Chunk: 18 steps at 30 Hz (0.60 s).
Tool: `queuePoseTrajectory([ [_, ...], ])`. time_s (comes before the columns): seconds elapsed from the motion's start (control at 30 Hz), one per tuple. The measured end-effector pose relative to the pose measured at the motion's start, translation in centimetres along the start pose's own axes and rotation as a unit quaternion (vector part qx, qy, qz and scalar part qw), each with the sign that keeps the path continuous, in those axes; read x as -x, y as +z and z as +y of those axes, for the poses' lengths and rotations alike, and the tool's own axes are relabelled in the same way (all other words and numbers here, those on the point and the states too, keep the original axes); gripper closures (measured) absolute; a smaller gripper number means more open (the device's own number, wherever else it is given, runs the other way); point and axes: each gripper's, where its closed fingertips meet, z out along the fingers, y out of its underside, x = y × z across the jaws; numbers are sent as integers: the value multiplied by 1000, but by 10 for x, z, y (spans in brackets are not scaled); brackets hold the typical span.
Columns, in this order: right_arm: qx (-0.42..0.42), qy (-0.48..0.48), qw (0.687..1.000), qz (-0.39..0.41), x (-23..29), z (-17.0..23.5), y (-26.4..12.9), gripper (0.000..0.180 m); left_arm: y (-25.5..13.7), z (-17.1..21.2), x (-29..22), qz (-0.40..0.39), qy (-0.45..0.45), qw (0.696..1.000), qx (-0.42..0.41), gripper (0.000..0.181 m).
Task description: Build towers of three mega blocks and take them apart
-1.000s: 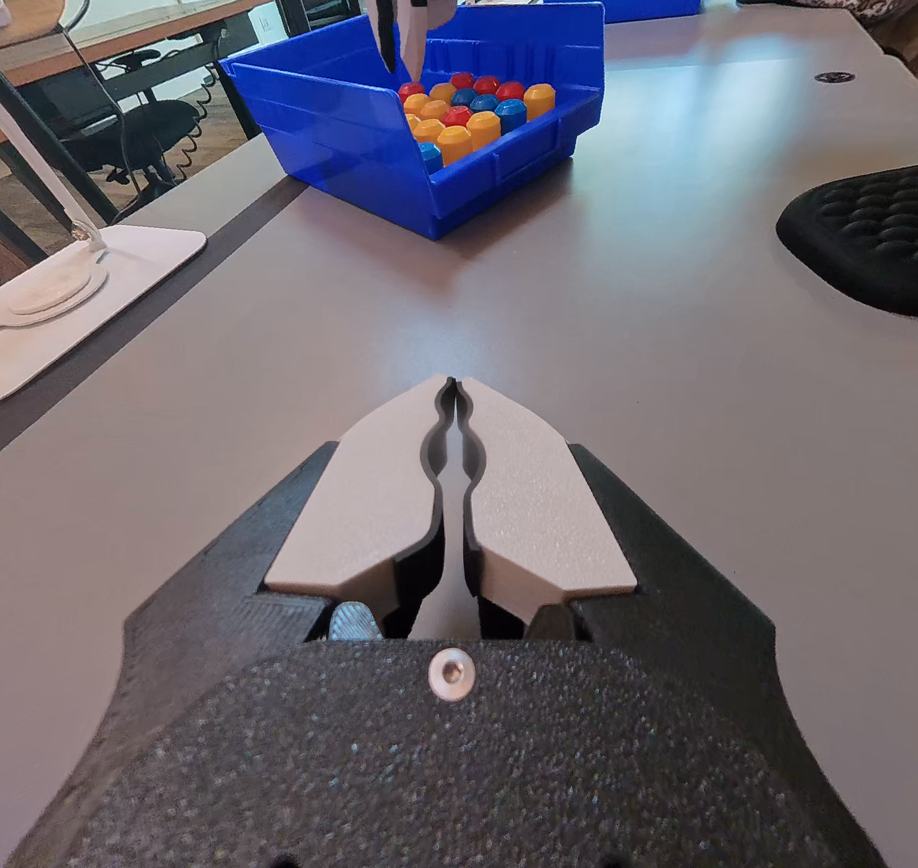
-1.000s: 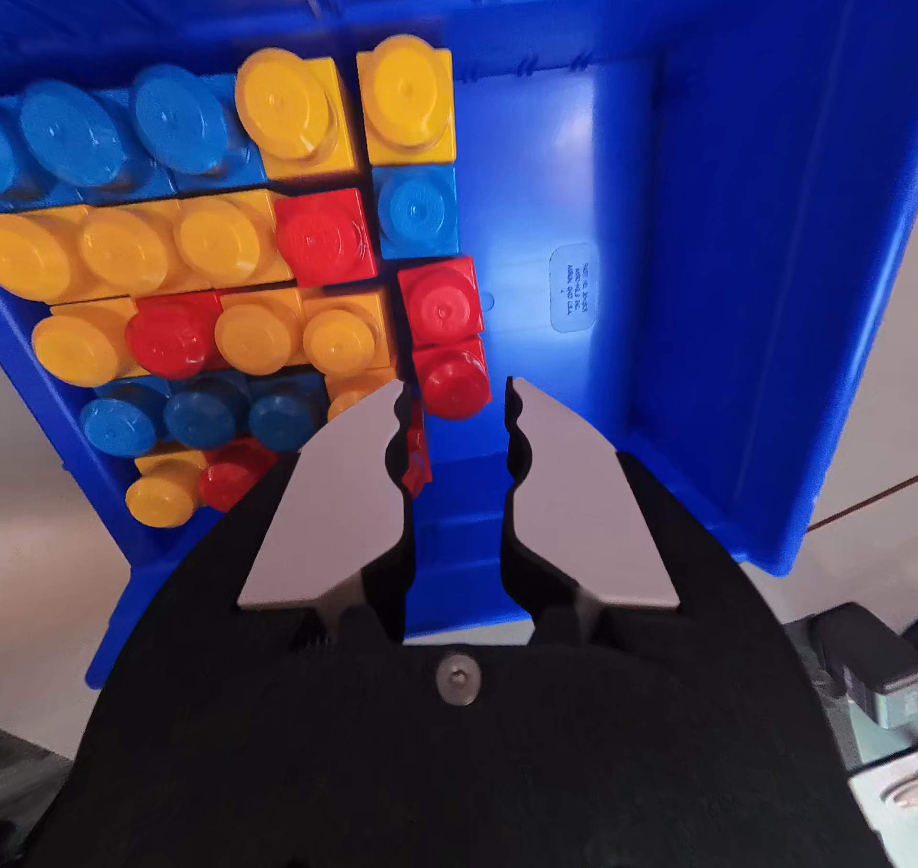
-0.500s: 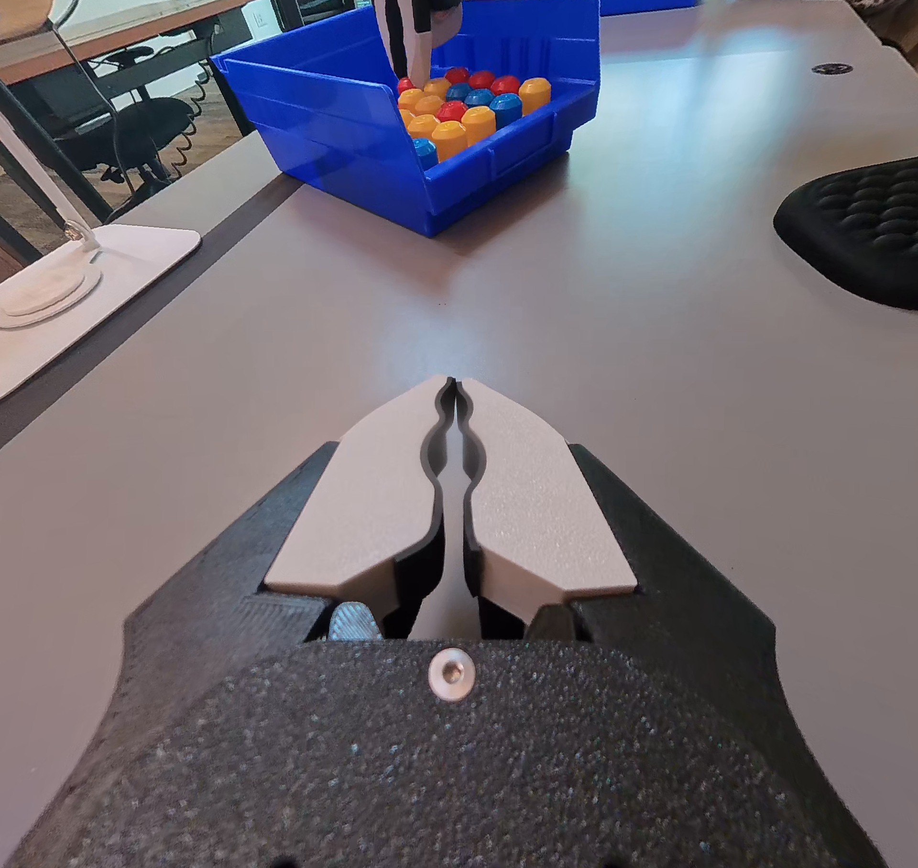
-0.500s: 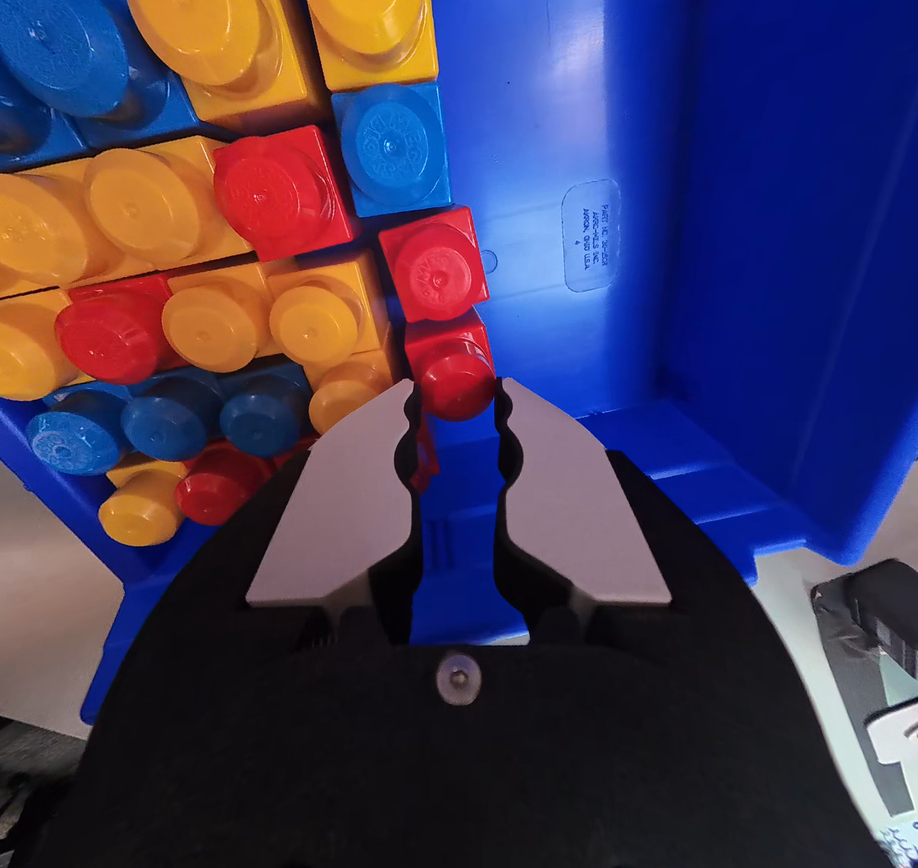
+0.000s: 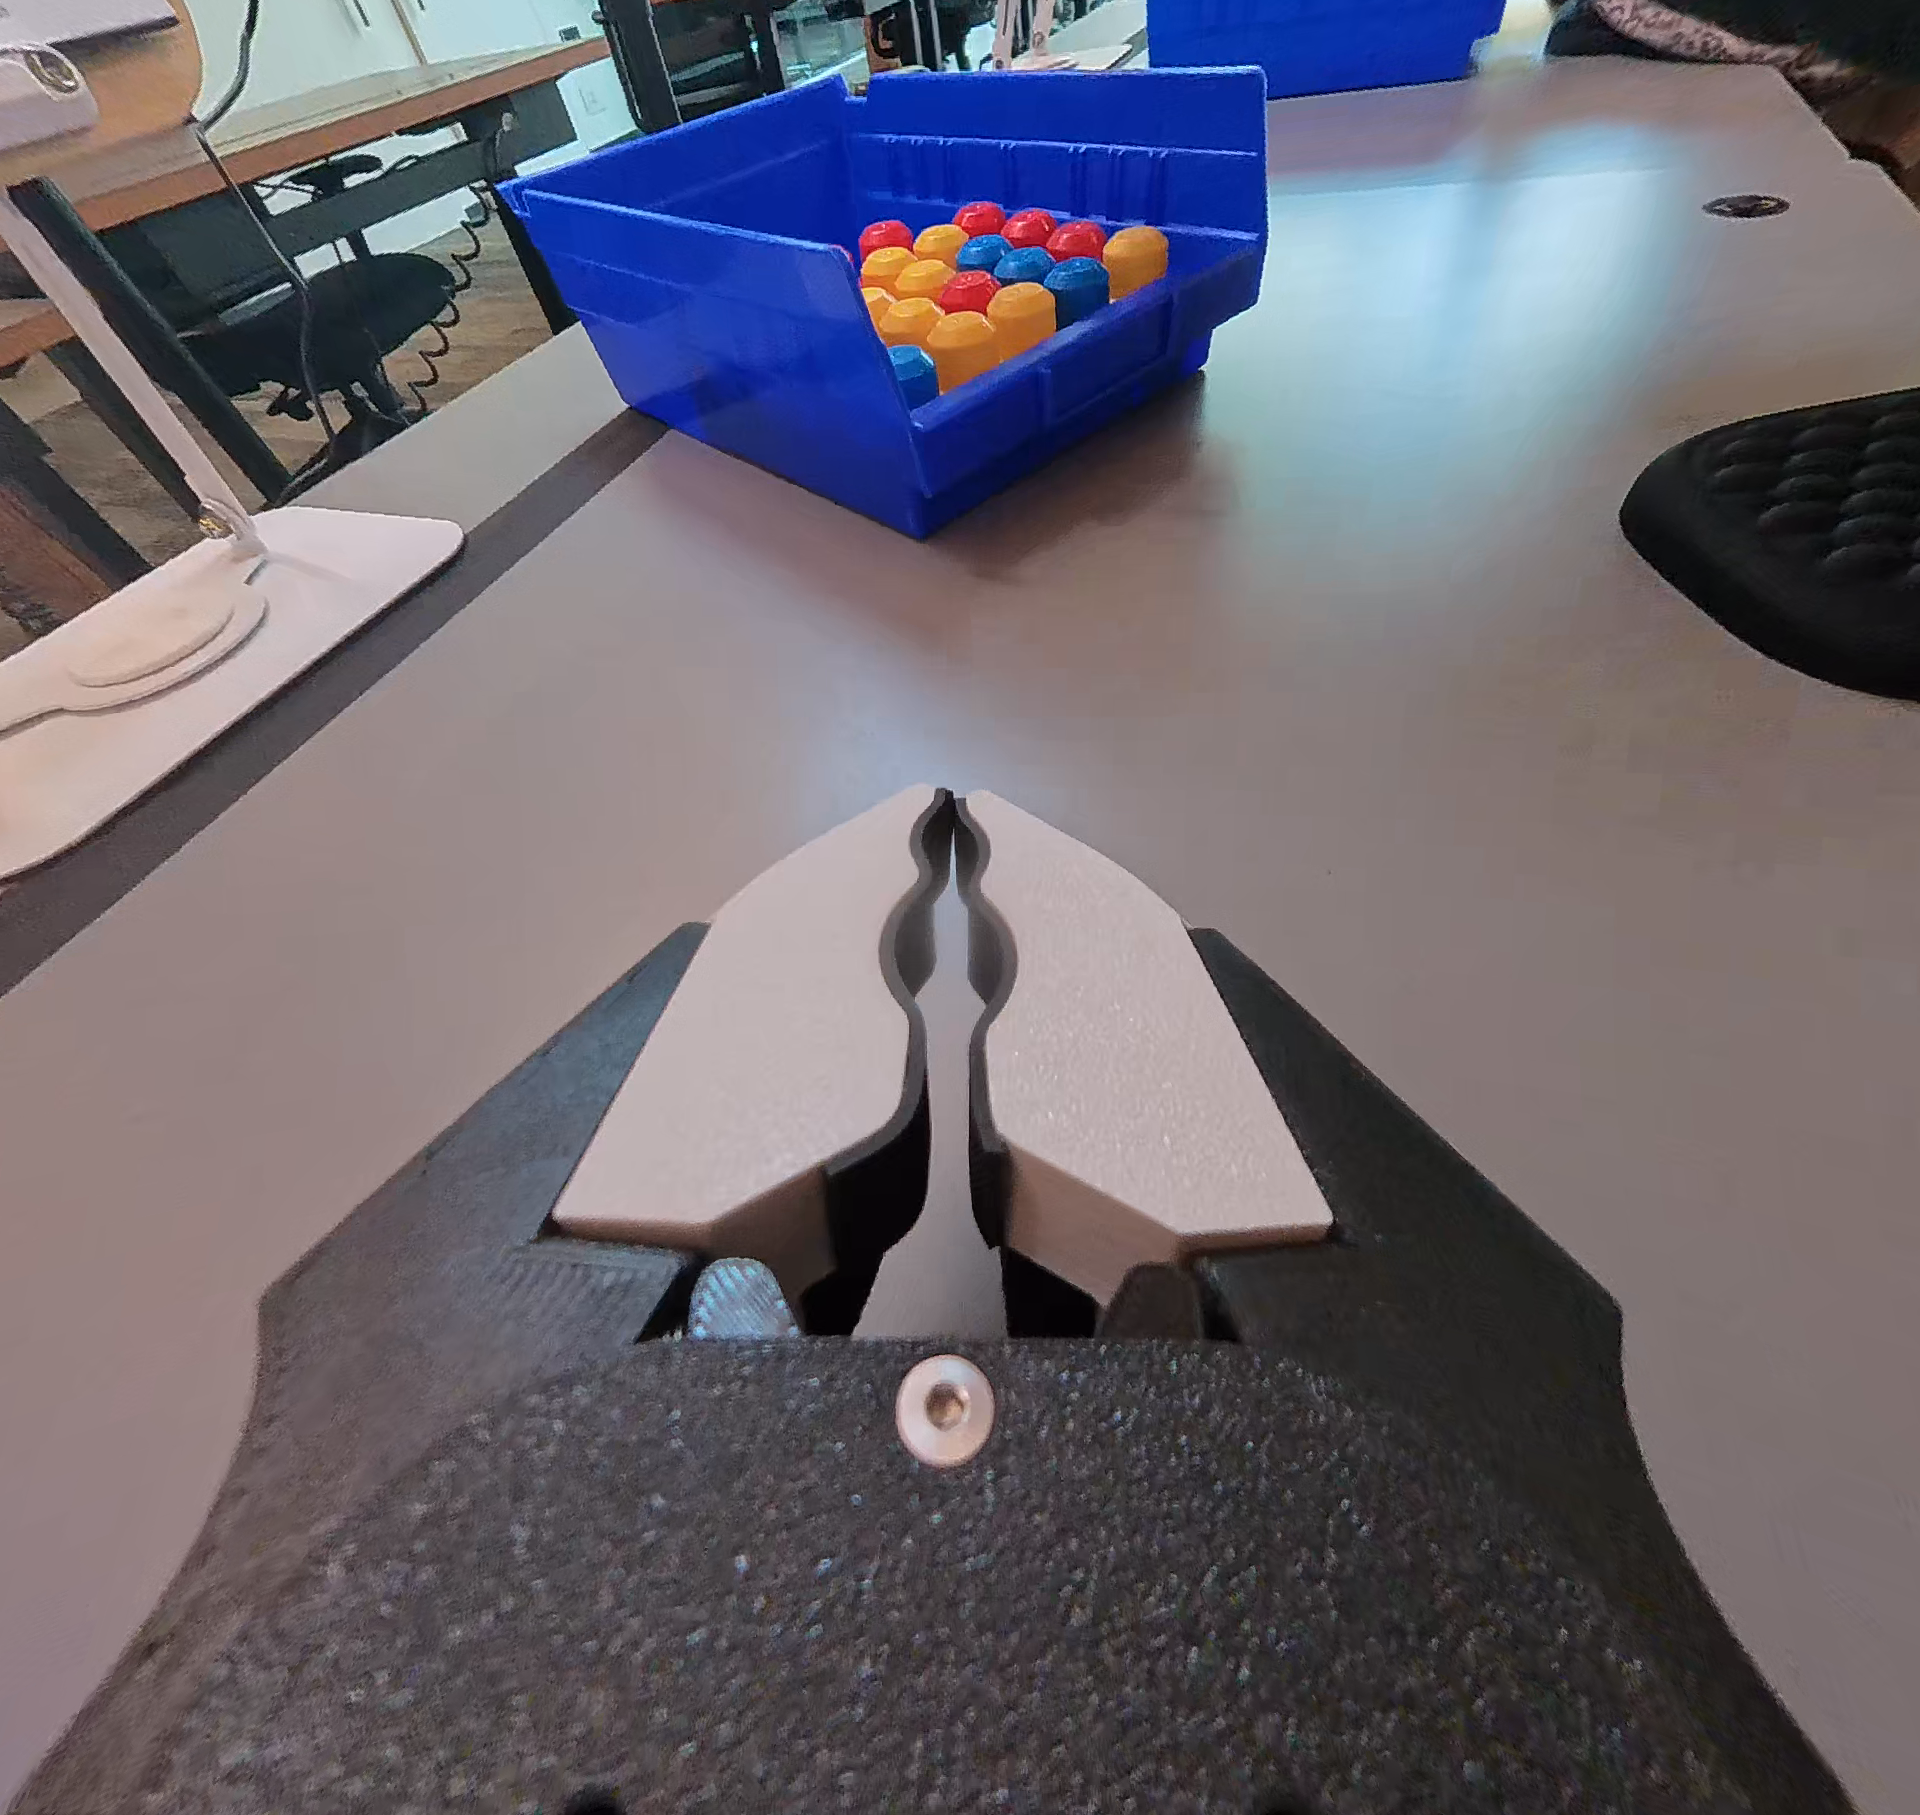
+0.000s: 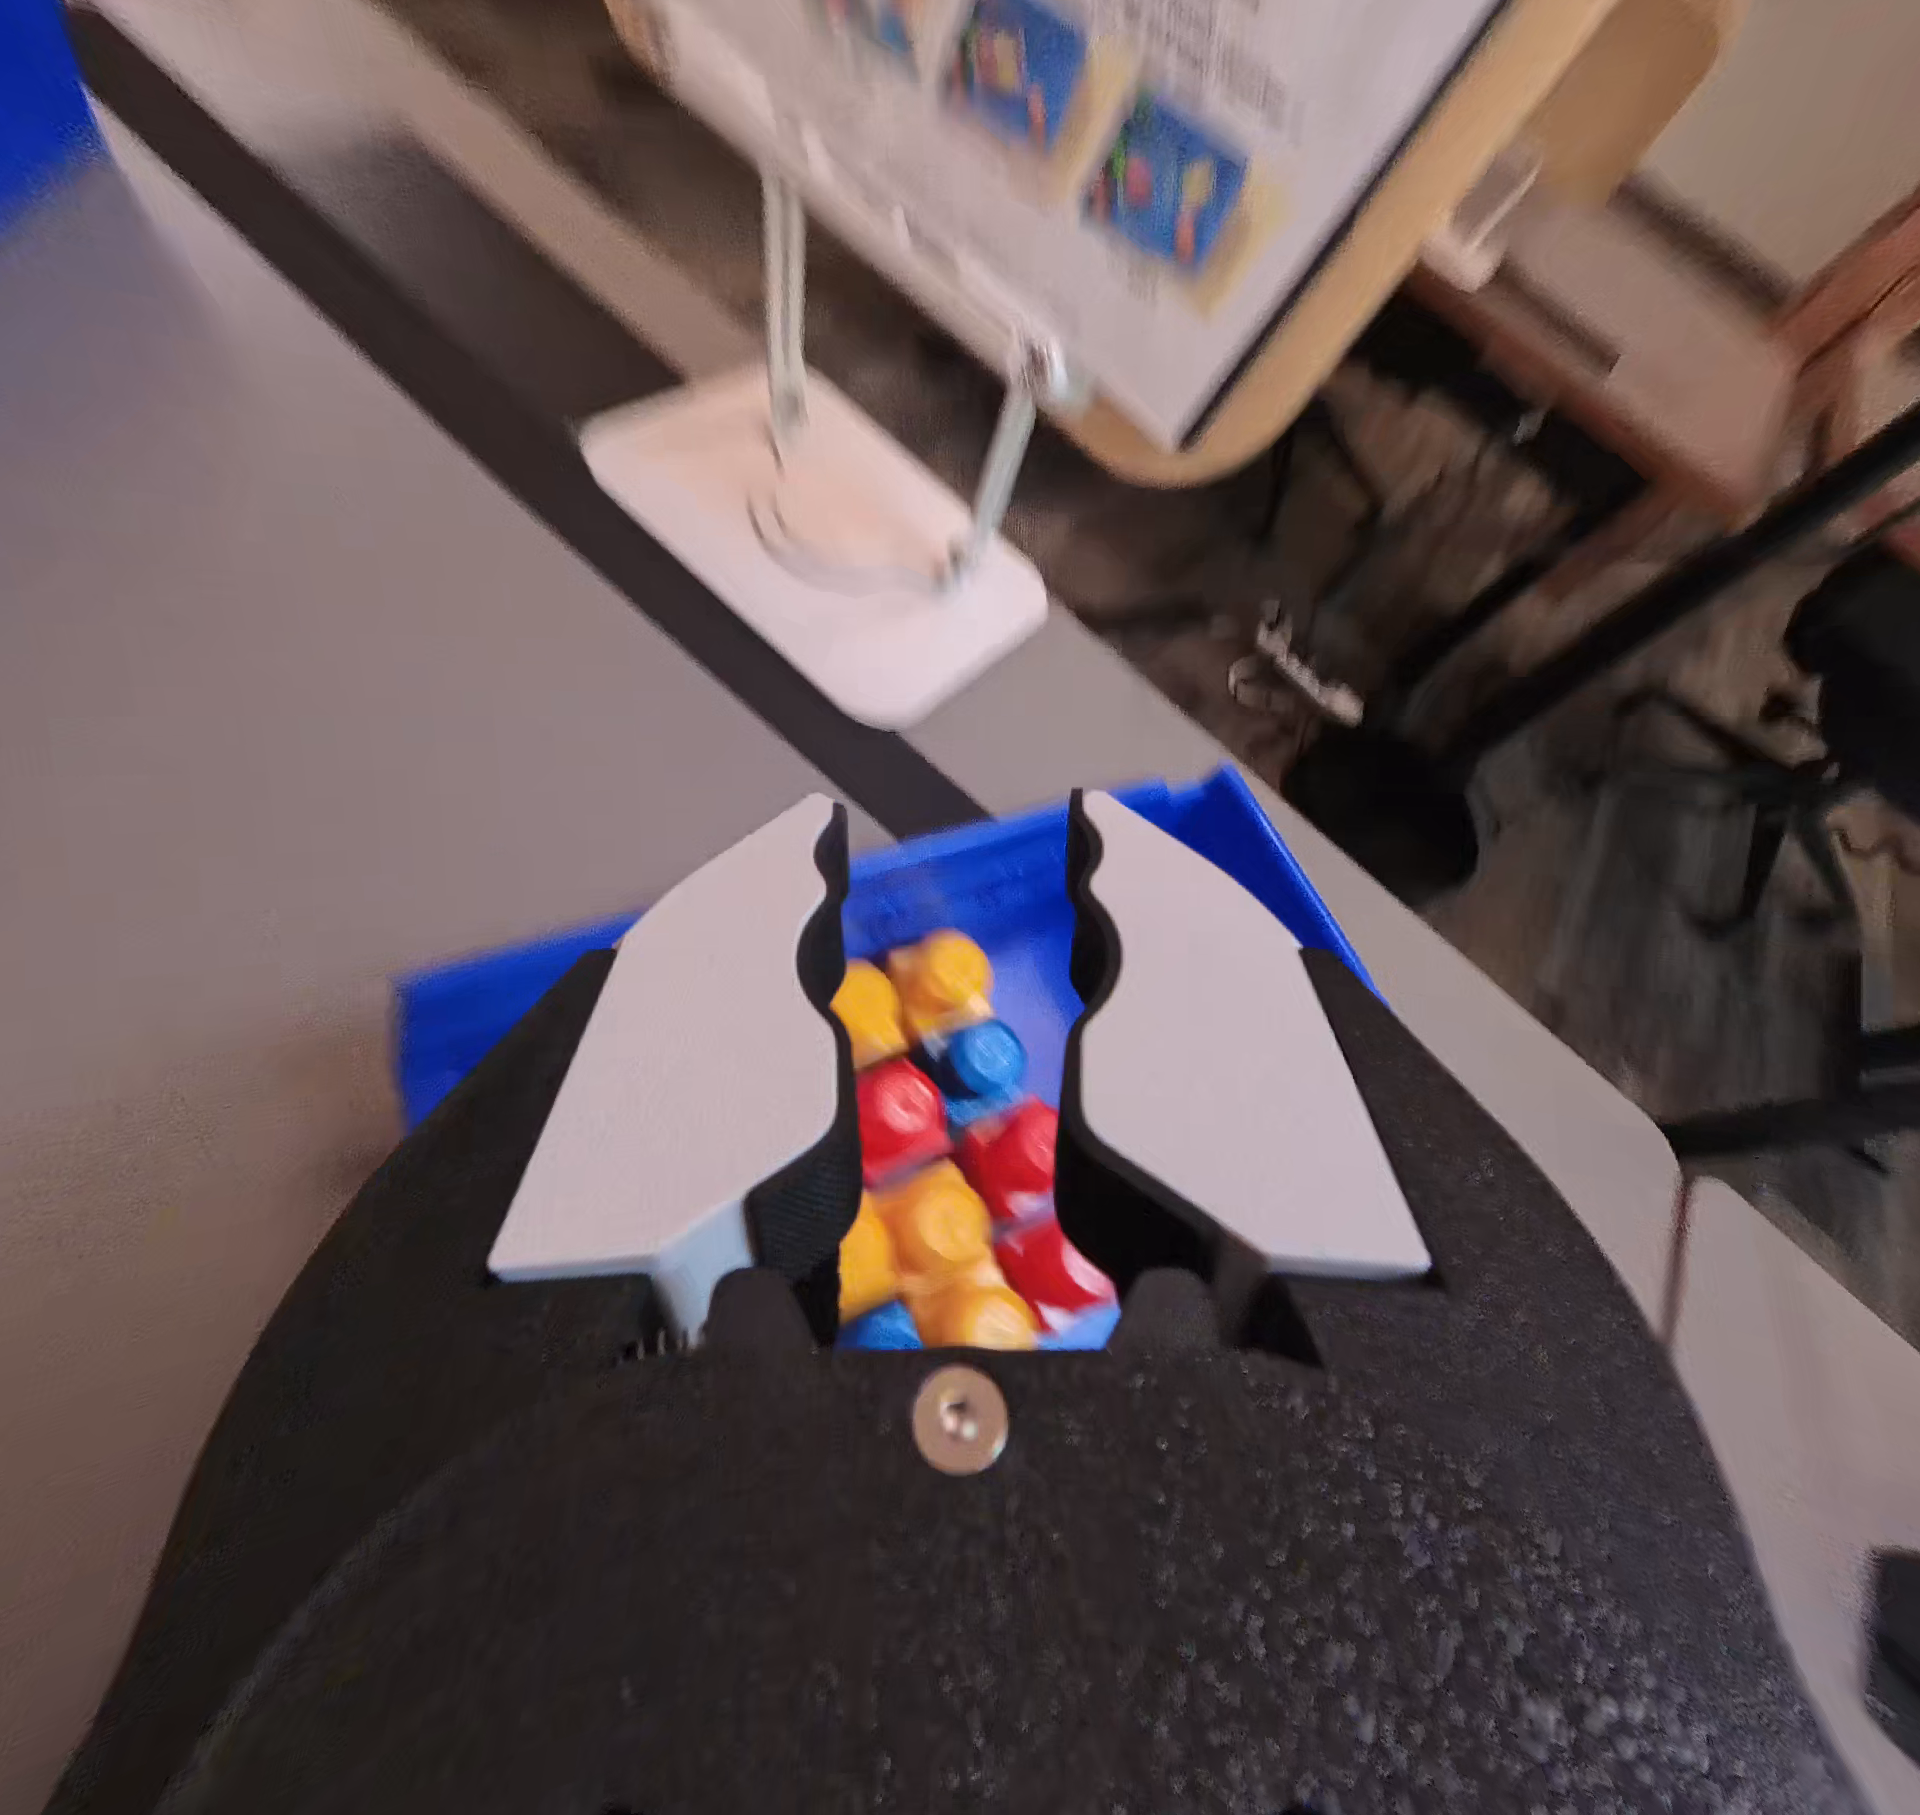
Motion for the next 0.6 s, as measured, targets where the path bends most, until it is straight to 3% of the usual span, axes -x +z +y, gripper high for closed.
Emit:
queuePoseTrajectory([
  [0.2,-176,70,982,5,112,-46,-48,137,-10,-21,7,-46,25,998,-21,181],
  [0.33,-203,103,974,-7,176,-33,-68,142,-29,-45,26,-117,38,991,-49,181],
  [0.4,-203,107,973,9,188,-19,-74,153,-47,-60,39,-166,42,983,-62,181],
  [0.47,-203,106,973,36,188,-6,-84,178,-75,-75,51,-222,38,972,-73,181],
  [0.6,-201,115,970,75,164,14,-113,179,-182,-85,83,-406,14,910,-89,178],
])
